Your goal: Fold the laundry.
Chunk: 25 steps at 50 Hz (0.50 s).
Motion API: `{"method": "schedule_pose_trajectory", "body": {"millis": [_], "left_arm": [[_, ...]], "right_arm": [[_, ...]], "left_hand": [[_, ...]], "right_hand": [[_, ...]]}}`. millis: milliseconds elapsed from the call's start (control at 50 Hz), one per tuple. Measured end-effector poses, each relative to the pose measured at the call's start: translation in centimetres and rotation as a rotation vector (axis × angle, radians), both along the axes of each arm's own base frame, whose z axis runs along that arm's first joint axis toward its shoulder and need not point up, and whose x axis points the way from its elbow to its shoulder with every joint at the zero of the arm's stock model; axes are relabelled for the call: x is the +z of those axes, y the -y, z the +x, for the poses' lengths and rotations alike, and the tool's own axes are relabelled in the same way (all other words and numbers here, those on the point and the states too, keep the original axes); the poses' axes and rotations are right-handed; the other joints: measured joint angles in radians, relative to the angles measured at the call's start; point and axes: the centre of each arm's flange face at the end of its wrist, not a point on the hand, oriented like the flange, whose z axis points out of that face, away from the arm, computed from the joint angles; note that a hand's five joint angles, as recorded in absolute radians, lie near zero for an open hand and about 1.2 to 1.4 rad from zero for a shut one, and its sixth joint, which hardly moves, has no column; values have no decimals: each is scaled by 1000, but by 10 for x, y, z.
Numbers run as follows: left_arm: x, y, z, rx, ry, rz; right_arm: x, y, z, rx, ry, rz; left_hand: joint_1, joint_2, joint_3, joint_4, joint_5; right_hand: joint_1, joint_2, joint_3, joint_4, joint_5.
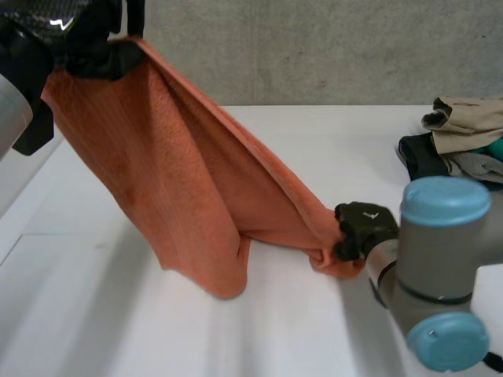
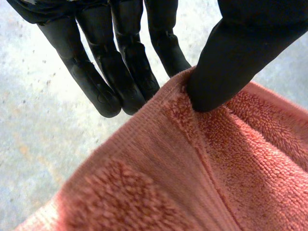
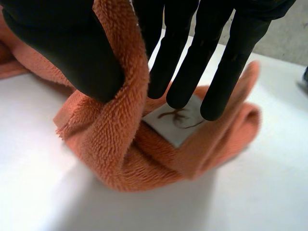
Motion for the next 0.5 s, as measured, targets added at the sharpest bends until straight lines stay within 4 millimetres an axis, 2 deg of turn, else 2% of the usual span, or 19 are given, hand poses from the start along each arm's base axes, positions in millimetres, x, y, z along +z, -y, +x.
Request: {"method": "schedule_pose_trajectory", "body": {"millis": [40, 100, 140, 180, 240, 300, 380, 440, 500], "left_arm": [[-5, 5, 3, 19, 15, 13], [-22, 19, 10, 57, 61, 55], [-39, 30, 14, 74, 107, 97], [-52, 38, 16, 80, 143, 131], [-88, 55, 18, 74, 235, 224], [-124, 69, 18, 53, 315, 318], [-161, 86, 15, 24, 385, 403], [-171, 103, 9, 10, 402, 400], [-161, 124, 1, 18, 382, 314]], "right_arm": [[11, 1, -4, 30, -45, -14], [41, -1, -13, 129, -145, -52], [64, -2, -22, 208, -218, -88], [77, -2, -28, 256, -266, -110], [98, 0, -43, 346, -375, -131], [104, 4, -52, 422, -474, -110], [100, 15, -54, 509, -582, -86], [97, 35, -47, 538, -645, -137], [100, 59, -37, 502, -667, -251]], "left_hand": [[0, 0, 0, 0, 0], [0, 0, 0, 0, 0], [0, 0, 0, 0, 0], [0, 0, 0, 0, 0], [0, 0, 0, 0, 0], [0, 0, 0, 0, 0], [0, 0, 0, 0, 0], [0, 0, 0, 0, 0], [0, 0, 1, 0, 0]], "right_hand": [[0, 0, 0, 0, 0], [0, 0, 0, 1, 0], [0, 0, 1, 1, 0], [0, 0, 1, 1, 0], [0, 0, 1, 1, 0], [0, 0, 2, 1, 0], [0, 0, 2, 2, 0], [0, 0, 2, 3, 0], [0, 0, 2, 4, 0]]}}
